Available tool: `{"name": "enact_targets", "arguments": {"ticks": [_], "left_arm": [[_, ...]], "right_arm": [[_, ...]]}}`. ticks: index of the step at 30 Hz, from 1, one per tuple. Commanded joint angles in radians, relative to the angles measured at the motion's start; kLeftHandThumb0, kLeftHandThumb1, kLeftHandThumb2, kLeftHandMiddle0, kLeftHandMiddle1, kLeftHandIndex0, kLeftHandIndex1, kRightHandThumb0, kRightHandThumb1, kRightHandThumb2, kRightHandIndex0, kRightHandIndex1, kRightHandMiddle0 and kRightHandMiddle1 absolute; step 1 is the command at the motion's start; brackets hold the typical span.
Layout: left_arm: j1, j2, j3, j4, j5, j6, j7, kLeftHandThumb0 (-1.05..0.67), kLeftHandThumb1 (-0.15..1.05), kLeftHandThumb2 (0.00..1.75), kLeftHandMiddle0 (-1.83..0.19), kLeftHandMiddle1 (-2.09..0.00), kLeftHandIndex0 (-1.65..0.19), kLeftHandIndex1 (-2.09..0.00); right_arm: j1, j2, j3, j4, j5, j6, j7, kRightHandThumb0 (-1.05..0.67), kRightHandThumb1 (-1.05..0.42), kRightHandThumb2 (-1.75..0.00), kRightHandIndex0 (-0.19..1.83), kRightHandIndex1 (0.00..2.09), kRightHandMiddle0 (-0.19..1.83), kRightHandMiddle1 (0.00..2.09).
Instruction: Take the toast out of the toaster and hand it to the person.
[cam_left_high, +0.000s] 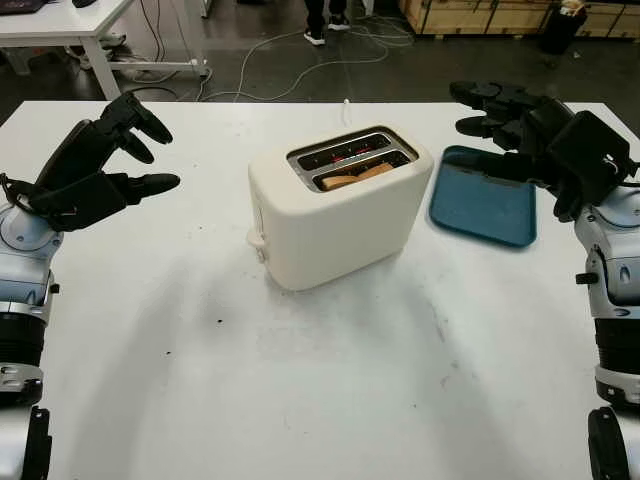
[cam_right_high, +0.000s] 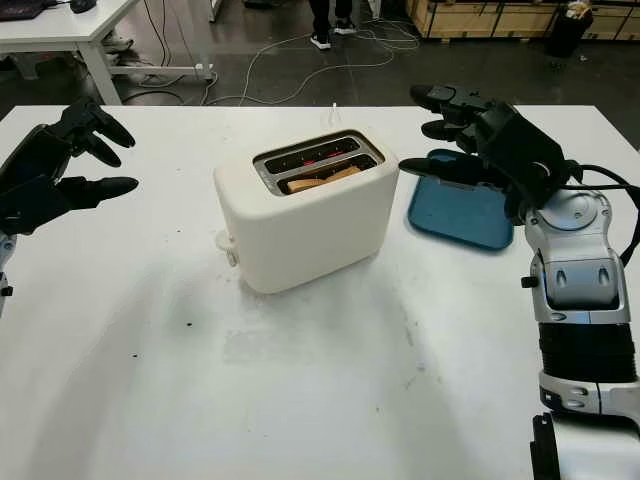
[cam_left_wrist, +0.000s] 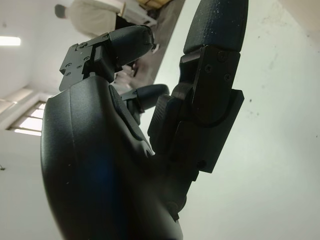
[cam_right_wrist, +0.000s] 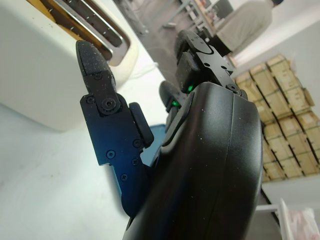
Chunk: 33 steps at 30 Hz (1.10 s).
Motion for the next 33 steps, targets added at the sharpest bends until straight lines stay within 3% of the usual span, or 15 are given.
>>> {"name": "enact_targets", "arguments": {"ticks": [1,33], "left_arm": [[-0.008,-0.002,0.007,-0.001,-0.010,-0.004,0.004,-1.05,0.92,0.24,-0.10,-1.73,-0.04,-1.67],[-0.006,0.006,0.002,-0.013,-0.003,0.007,0.008,-1.05,0.92,0.26,-0.09,-1.74,-0.02,-1.69]], "right_arm": [[-0.018,0.001,0.004,-0.010,0.002,-0.003,-0.005,-0.43,-0.75,0.00,0.01,0.80,0.41,0.01],[-0.020,0.003,0.006,-0.008,0.005,-0.003,-0.003,-0.43,-0.75,0.00,0.00,0.79,0.41,0.01]]}}
